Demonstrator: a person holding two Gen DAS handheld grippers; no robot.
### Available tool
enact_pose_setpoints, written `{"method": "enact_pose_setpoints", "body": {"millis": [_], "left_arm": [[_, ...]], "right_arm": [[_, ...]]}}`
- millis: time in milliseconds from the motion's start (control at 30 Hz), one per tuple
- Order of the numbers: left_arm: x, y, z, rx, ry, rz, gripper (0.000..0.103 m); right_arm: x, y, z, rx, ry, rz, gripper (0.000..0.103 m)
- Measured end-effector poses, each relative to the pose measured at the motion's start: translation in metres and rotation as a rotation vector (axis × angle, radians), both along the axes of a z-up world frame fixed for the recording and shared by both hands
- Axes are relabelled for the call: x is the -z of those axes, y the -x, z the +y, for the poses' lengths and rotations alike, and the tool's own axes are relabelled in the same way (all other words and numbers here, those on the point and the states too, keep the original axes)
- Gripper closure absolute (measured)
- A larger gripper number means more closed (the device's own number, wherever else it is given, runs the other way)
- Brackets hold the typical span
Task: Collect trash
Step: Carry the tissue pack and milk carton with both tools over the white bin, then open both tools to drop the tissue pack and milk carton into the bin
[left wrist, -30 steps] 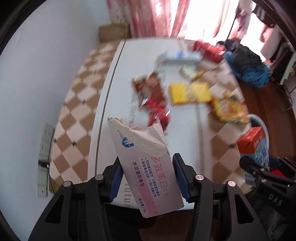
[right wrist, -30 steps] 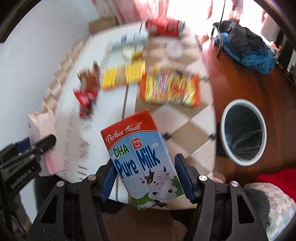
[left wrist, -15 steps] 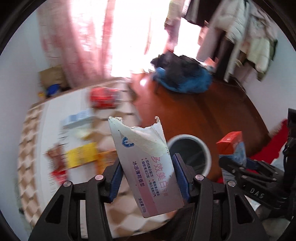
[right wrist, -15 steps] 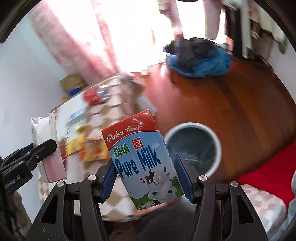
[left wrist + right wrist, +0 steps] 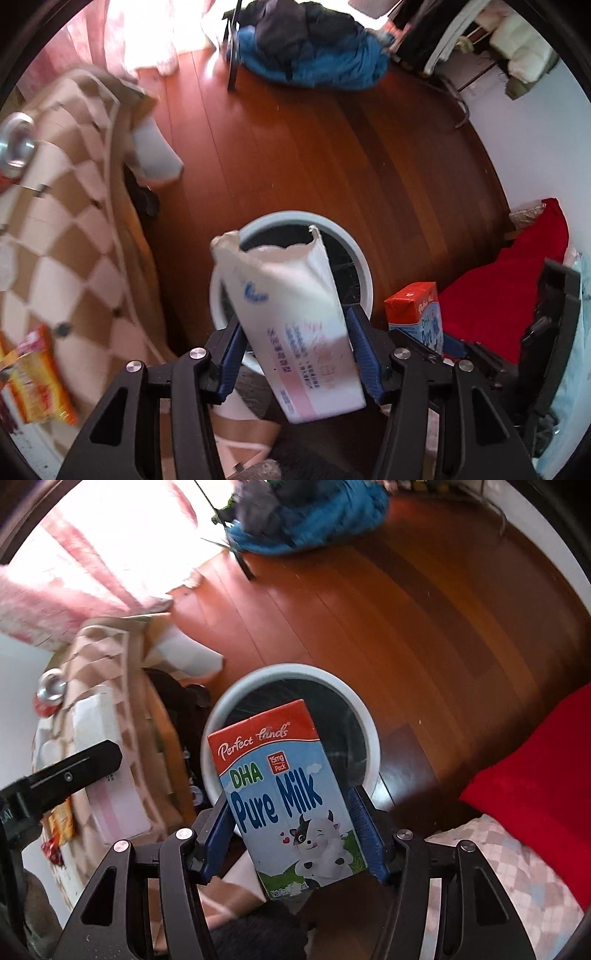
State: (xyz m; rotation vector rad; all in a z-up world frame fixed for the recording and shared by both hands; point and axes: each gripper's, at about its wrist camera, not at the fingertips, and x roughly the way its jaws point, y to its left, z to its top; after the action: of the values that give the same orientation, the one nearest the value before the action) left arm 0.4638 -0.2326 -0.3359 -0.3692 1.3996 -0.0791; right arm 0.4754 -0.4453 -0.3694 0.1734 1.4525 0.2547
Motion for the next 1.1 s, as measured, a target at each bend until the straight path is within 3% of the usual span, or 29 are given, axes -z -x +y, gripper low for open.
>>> {"method": "enact_pose_setpoints", "body": {"millis": [67, 100, 133, 267, 333, 500, 733, 1100], "left_arm": [[0.013, -0.009, -0.002, -0.012, 0.002, 0.037, 0.036], [0.016, -0.011, -0.002, -0.015, -0.002, 0.044, 0.017], [0.019, -0.012, -0.001, -0.020, -0.010, 0.050, 0.008], [0.022, -0.005, 0.000, -0.024, -0.100, 0.059, 0.008], [0.021, 0.002, 0.004, -0.023, -0.156, 0.056, 0.008], [0.020, 0.023, 0.009, -0.031, -0.284, 0.053, 0.007], [0.006, 0.048, 0.006, -0.036, -0.295, 0.045, 0.007], [-0.050, 0.071, -0.011, -0.021, -0.301, -0.043, 0.007]], "right_arm": [[0.020, -0.010, -0.007, 0.014, -0.011, 0.029, 0.041], [0.027, -0.014, -0.010, 0.020, -0.012, 0.040, 0.041], [0.036, -0.019, -0.012, 0.016, -0.025, 0.058, 0.040], [0.054, -0.024, -0.012, 0.013, -0.037, 0.085, 0.007], [0.058, -0.023, -0.012, 0.015, -0.018, 0.087, 0.002], [0.055, -0.011, -0.009, -0.014, 0.087, 0.074, 0.001], [0.029, 0.011, -0.009, -0.029, 0.151, 0.033, 0.001], [-0.043, 0.037, -0.014, -0.022, 0.175, -0.055, 0.001]]}}
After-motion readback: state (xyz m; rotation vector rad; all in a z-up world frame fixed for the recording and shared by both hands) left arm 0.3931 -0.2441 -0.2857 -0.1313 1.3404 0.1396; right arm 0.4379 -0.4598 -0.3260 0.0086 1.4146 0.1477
